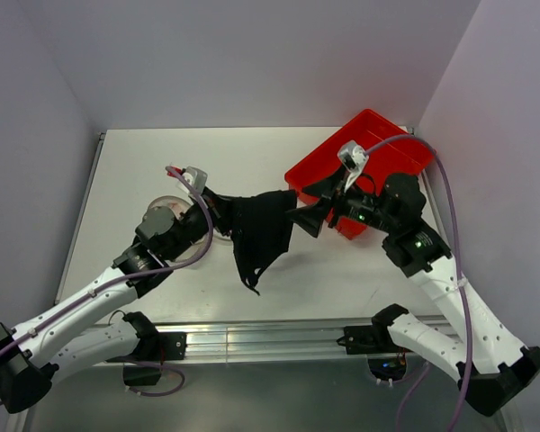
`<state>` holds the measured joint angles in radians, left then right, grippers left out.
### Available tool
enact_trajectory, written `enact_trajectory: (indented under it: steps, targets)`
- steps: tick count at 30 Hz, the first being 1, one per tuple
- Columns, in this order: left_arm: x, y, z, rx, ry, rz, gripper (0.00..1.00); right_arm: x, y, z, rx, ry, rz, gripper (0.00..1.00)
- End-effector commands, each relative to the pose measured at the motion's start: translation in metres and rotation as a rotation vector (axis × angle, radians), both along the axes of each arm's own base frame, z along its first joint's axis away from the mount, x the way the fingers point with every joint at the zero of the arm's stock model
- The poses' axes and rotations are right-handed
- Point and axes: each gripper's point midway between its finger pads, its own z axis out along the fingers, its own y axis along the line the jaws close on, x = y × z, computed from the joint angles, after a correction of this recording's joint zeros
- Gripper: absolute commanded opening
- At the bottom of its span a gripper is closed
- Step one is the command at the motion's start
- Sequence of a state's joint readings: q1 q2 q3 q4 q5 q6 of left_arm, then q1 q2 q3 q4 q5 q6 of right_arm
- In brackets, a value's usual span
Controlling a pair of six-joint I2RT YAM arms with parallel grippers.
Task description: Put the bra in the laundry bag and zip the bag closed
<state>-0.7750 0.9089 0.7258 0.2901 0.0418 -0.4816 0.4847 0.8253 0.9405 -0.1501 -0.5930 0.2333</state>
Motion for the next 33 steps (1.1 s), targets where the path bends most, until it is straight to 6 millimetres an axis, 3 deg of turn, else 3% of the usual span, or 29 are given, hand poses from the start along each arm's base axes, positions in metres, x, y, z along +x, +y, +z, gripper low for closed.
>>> enact_trajectory:
  steps: [1,8,17,21,33]
  targets:
    - [-0.016,-0.003,0.015,-0.012,-0.095,-0.062,0.00,0.000,0.016,0.016,-0.010,-0.036,0.111,1.00]
    - [-0.030,-0.007,0.018,-0.007,-0.134,-0.117,0.00,-0.018,0.035,-0.001,-0.032,0.008,0.300,1.00]
    - [-0.047,-0.013,0.026,-0.014,-0.188,-0.191,0.00,-0.021,0.047,-0.026,-0.041,0.093,0.379,1.00]
    - [-0.053,-0.012,0.028,-0.024,-0.204,-0.210,0.00,-0.012,0.049,-0.038,-0.046,0.129,0.343,1.00]
    - [-0.072,-0.008,0.035,-0.052,-0.242,-0.273,0.00,-0.029,0.057,-0.039,-0.013,0.124,0.484,1.00]
